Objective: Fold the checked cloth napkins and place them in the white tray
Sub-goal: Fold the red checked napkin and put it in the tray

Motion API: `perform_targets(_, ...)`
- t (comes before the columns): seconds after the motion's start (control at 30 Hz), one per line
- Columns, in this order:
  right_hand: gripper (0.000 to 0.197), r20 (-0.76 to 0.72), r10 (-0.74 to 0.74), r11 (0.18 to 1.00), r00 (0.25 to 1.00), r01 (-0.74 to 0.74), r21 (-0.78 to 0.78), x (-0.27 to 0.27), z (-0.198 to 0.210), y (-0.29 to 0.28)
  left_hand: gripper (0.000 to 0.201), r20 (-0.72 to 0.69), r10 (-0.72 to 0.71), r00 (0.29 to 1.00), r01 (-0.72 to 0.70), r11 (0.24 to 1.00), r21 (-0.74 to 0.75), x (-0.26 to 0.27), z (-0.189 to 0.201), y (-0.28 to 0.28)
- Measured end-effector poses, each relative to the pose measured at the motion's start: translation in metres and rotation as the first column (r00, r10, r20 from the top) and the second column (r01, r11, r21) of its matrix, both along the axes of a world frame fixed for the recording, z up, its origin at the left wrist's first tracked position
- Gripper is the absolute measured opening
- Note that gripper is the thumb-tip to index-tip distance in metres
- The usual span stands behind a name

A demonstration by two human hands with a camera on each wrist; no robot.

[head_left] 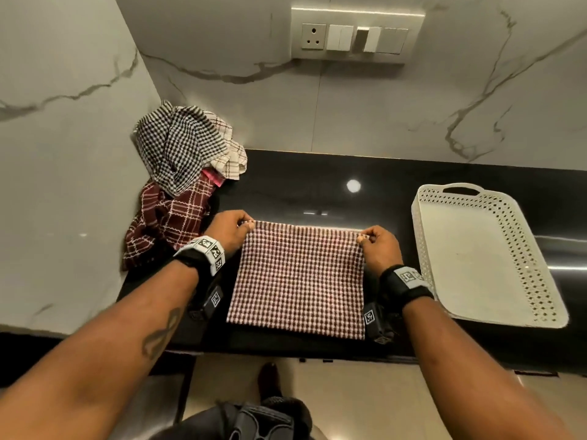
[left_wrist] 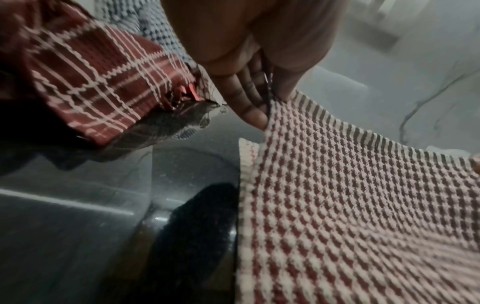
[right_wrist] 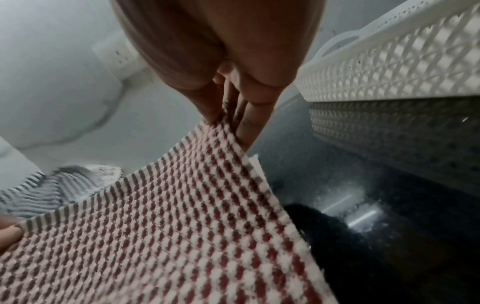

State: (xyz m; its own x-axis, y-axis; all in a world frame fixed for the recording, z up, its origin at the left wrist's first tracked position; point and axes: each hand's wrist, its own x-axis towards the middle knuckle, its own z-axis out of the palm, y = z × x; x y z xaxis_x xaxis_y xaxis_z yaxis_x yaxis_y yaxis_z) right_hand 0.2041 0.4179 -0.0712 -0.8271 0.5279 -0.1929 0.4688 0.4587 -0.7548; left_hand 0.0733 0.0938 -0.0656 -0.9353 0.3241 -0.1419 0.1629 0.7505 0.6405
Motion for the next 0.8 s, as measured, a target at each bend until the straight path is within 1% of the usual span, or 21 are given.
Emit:
perform_targets(0.1,0.012,0.086,-0.027,0.997,0.996,0.021,0.068,-0.015,-0.012,-0.003,0.007,0.021,0.029,0.999,-0.028,0.997,-0.077,-0.015,-0.019,0.005)
perform_targets(0.17,0.016,0.108,-0.060,0.995,0.992,0.051,0.087,-0.021,-0.019,-0.004,0.009,0.017,0.032,0.999,-0.030,0.993,-0.116,-0.021,-0.029,0.008)
perform_targets(0.3,0.017,0.123,-0.092,0.990,0.988,0.078,0.115,-0.019,-0.029,-0.004,0.006,0.023,0.058,0.998,-0.055,0.992,-0.116,-0.016,-0.041,0.007)
perform_targets(0.47,0.013,0.131,-0.083,0.992,0.988,0.070,0.102,-0.021,-0.032,-0.002,0.005,0.060,0.090,0.994,-0.081,0.987,-0.140,-0.021,-0.045,0.007)
perform_targets(0.57,0.012,0.163,-0.088,0.990,0.983,0.068,0.125,-0.025,-0.034,-0.002,0.004,0.144,0.143,0.979,-0.126,0.984,-0.123,-0.024,-0.042,0.009)
perform_targets(0.6,0.014,0.188,-0.080,0.985,0.979,0.049,0.164,-0.026,-0.033,-0.004,0.004,0.155,0.148,0.977,-0.128,0.983,-0.131,-0.024,-0.039,0.010)
perform_targets(0.63,0.018,0.229,-0.055,0.968,0.972,-0.004,0.250,-0.027,-0.032,-0.008,0.010,0.142,0.140,0.980,-0.115,0.979,-0.166,-0.024,-0.037,0.012)
perform_targets(0.67,0.024,0.273,-0.016,0.925,0.962,-0.089,0.370,-0.027,-0.029,-0.014,0.016,0.098,0.115,0.989,-0.090,0.970,-0.225,-0.022,-0.035,0.015)
perform_targets(0.7,0.029,0.297,0.034,0.853,0.954,-0.183,0.488,-0.025,-0.027,-0.023,0.020,0.023,0.067,0.998,-0.057,0.958,-0.282,-0.017,-0.034,0.018)
perform_targets(0.73,0.033,0.283,0.110,0.788,0.953,-0.257,0.559,-0.024,-0.025,-0.035,0.023,-0.072,-0.010,0.997,-0.013,0.950,-0.312,-0.011,-0.033,0.022)
perform_targets(0.77,0.038,0.263,0.205,0.762,0.943,-0.322,0.561,-0.022,-0.021,-0.050,0.024,-0.166,-0.116,0.979,0.057,0.944,-0.324,-0.002,-0.032,0.026)
perform_targets(0.8,0.045,0.263,0.300,0.760,0.917,-0.396,0.516,-0.021,-0.019,-0.065,0.027,-0.223,-0.237,0.945,0.156,0.931,-0.329,0.008,-0.032,0.033)
